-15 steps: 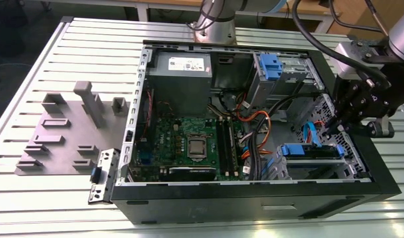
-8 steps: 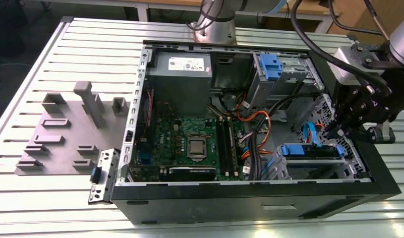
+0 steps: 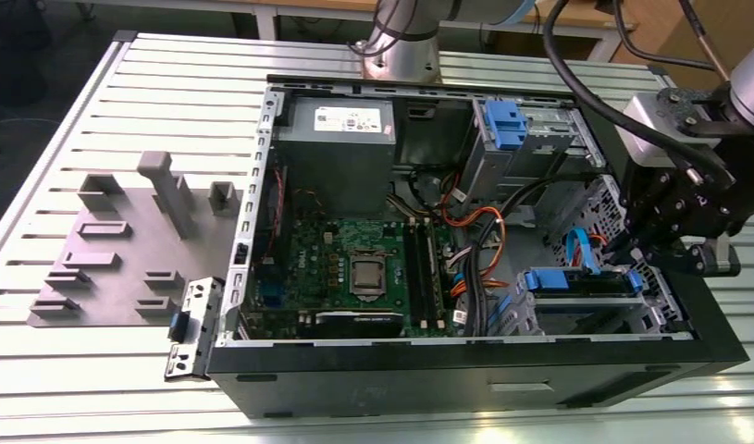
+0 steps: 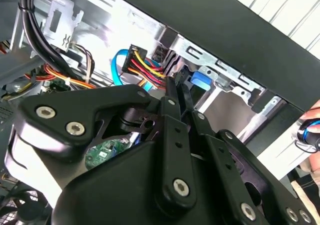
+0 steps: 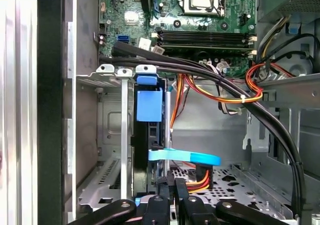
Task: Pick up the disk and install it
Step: 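Insert the second disk wire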
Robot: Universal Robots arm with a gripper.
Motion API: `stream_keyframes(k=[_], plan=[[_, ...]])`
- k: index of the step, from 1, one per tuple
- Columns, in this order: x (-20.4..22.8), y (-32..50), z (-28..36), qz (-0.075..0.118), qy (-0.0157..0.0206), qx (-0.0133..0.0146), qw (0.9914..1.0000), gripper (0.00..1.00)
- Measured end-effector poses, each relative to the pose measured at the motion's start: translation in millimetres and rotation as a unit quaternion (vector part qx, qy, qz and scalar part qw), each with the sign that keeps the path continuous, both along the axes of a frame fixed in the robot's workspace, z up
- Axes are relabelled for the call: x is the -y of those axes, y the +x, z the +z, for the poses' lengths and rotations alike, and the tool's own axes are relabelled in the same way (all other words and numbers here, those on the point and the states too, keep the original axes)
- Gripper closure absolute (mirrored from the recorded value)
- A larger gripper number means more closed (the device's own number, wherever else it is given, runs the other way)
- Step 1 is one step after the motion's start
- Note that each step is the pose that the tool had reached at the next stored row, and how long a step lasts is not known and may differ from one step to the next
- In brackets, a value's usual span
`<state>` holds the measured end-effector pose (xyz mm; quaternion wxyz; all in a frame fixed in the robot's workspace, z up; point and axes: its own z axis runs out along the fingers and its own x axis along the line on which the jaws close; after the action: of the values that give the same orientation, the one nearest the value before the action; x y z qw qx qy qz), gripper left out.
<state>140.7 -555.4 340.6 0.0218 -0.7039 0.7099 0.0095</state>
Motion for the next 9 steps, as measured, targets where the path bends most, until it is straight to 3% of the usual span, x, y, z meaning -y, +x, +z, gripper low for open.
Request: stream_keyframes(k=[9], plan=[[6.4,-2.4,0.1,0.000,-0.0001,0.0011,1.00000,0.83]])
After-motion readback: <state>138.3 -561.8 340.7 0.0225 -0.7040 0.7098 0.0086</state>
